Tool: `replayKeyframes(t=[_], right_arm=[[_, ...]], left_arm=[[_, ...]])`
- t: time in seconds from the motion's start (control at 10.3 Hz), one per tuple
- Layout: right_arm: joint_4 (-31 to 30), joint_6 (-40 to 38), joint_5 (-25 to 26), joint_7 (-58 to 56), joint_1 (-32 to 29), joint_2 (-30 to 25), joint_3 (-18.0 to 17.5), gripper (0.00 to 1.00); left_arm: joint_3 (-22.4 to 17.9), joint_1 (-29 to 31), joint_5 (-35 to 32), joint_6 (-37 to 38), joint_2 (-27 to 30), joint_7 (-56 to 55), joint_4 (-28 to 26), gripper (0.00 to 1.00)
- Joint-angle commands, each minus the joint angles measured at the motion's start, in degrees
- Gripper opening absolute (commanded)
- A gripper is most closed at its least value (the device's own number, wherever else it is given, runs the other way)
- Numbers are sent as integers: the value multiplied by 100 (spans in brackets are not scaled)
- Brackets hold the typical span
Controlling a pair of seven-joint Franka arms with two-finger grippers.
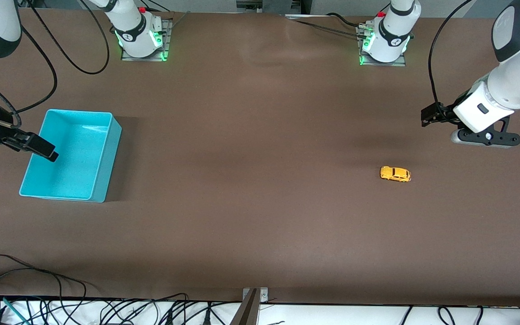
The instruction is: Wind up and store yellow beetle car
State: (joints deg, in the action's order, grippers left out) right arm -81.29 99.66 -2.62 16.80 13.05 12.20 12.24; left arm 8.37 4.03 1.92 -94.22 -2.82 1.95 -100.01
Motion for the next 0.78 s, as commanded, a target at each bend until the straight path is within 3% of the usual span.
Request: replayKeyframes(t=[0.0,0.68], right_arm=[[16,-96,-72,-98,-21,-51,-20,100],[25,-149,-72,-46,14,-51,-29,100]], left_arm=[[41,203,256,-79,53,892,-194,100],[41,292,168,-1167,53,3546,-1273,100]])
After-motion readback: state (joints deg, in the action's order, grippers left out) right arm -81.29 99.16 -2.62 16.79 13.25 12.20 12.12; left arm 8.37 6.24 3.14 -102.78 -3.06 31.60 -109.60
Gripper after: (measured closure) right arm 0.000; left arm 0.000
